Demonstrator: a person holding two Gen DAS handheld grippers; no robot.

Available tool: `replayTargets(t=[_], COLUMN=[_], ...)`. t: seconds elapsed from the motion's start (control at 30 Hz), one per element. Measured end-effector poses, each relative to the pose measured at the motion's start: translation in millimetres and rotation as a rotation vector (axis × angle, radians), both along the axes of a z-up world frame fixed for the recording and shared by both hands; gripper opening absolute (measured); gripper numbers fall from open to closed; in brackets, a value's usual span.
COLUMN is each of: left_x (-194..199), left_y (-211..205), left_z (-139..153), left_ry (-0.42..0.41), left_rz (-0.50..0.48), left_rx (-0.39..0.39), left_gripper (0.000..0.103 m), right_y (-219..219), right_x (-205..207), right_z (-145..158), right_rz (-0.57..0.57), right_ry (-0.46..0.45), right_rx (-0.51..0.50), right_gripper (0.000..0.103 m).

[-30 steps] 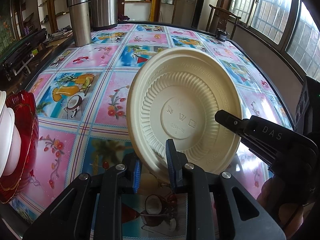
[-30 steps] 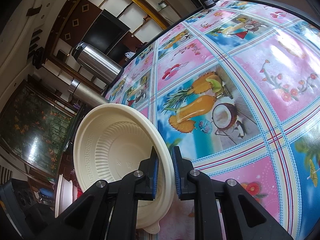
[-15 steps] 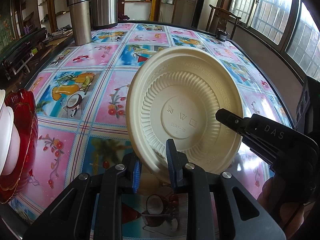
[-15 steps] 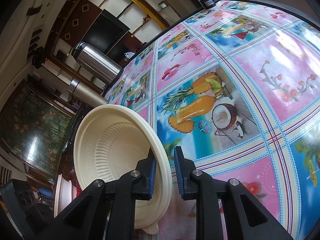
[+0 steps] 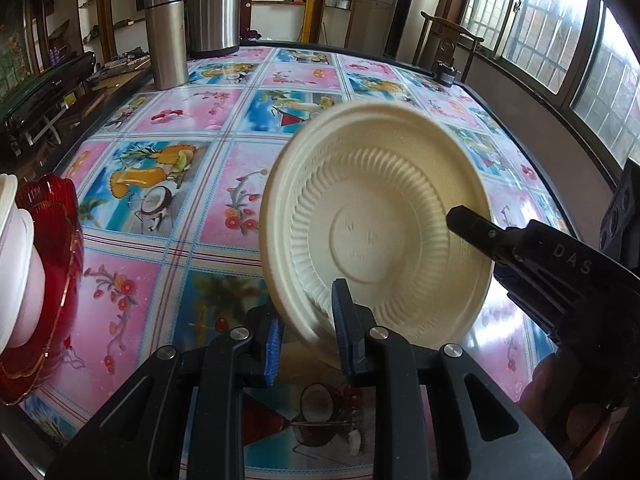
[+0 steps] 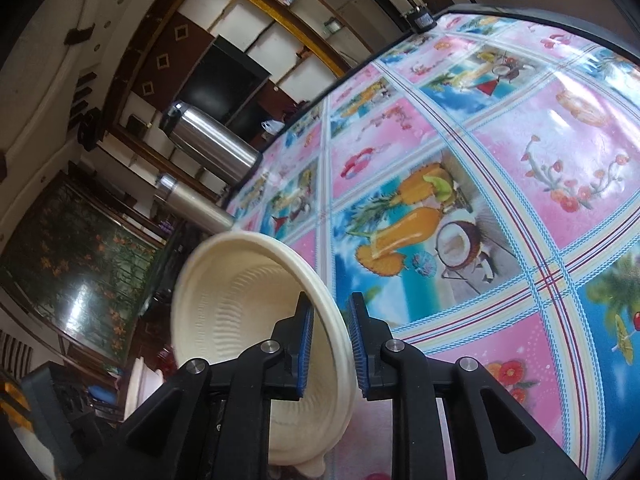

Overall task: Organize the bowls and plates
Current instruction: 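Lift the small beige bowl with both grippers toward the red stack, then lower the small beige bowl with both grippers onto the stacked bowls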

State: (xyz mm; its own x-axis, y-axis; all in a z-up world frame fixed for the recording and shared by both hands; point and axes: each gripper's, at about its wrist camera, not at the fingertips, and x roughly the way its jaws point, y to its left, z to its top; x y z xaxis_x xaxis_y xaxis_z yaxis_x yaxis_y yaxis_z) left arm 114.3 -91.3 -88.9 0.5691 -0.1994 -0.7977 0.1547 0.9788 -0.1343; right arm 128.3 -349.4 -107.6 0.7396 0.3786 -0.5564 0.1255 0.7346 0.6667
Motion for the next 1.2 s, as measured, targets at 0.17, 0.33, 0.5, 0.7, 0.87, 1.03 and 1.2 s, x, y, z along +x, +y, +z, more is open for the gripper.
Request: replayTargets(t=[0.17,0.33,0.5,0.7,0.87,1.03,1.2], left_x=[-7.4,-13.2,-18.5,-24.7,-31.4,-41.2,-49.2], left_y=[14.0,29.6,48.1,77.1,106.0,135.3,160.8], left_z=[13.5,19.8,25.1,37.0,51.3,71.9,87.9], left_ry=[-0.047,-0.073,-0.095,-0.136,-0.179,-0.249,-0.307], left_rz=[0.020,0.041,0.066,0.113,0.168,0.233,0.293], left_rx=[0.002,0.005,0.001,-0.002,0.000,0.021,0.038], left_gripper=[0.021,0.021,0.021,0.021,0.021,0.021,0.021], right_y=[11.2,27.6,45.1,73.3,104.7,142.0,175.8], right_x=[-5.2,-5.0,-7.0,-6.6,-5.6,-4.1,0.3], right_z=[7.4,6.6,11.1,26.7,49.4,74.4,91.0], right_rz=[0.013,0.033,0.052,0.099,0.151,0.215,0.276], right_ry=[-0.048,-0.045,-0.055,-0.084,-0.129,-0.179,-0.204], right_rx=[0.026,0.052,0.062,0.067,0.066,0.066,0.074], right_gripper=[0.021,0.021,0.020,0.020,0.020,0.020,0.020])
